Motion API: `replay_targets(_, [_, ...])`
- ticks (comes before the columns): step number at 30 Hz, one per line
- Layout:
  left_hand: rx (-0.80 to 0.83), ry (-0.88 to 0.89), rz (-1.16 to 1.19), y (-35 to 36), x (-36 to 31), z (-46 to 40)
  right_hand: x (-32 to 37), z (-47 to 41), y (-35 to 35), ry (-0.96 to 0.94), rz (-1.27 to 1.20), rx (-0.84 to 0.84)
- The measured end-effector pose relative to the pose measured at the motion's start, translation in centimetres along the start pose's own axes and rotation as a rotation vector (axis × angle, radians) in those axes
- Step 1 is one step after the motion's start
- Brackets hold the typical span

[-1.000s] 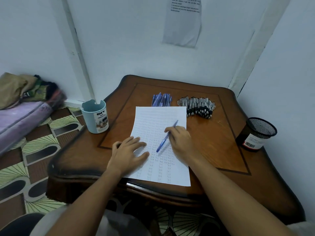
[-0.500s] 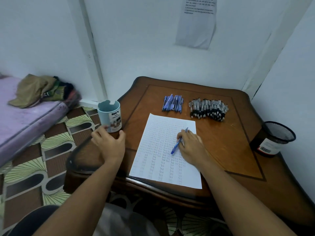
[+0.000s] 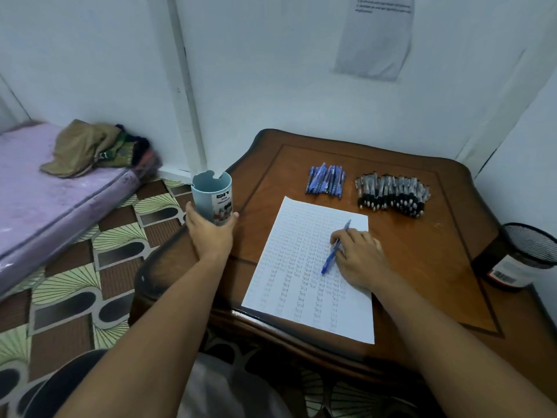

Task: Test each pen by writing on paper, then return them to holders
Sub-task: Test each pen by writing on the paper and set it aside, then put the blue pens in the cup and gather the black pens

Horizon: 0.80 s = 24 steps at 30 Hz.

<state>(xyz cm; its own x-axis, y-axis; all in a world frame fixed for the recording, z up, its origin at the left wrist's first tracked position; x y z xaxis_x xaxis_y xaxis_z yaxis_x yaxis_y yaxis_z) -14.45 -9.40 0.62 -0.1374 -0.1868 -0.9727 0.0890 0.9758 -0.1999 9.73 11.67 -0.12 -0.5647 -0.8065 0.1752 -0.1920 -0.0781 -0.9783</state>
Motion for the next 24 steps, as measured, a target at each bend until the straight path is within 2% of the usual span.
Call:
replay_targets(3, [-0.025,0.009,0.014,0.2,0.3,-1.1,-0.2,-1.1,-0.3,0.005,0.047,0.034])
replay_targets(6, [-0.04,0.037,0.024,0.5,0.2,-1.8,-0.6,-2.0,-0.7,0.086,-0.121,-0.01])
replay_targets(9, [0.027,0.08,0.057,1.5,-0.6,-1.7,-1.2,-3.0,-1.4,0.138,-0.245,-0.094])
replay_targets(17, [0.339,0.122,0.221,7.8,-2.9,1.1,-1.5,-5.0,-1.8,0.198,0.012,-0.113])
replay_targets(24, [0.45,0.107,0.242,10.3,-2.9,1.2,-1.3,-5.5,-1.3,0.188,0.19,-0.039])
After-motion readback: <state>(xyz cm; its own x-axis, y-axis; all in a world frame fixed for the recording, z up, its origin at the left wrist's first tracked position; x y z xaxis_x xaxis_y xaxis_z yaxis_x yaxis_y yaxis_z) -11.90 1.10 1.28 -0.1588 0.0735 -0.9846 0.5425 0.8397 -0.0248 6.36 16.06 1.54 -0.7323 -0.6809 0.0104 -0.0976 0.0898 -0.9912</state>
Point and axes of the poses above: each hand's wrist, its own z-axis away from the middle knuckle, its own y-axis out of the palm, x = y × z, the point moved 6 cm from there along -z, towards the middle knuckle, and after that the axes turned 5 degrees about z, right-handed, at the moved point
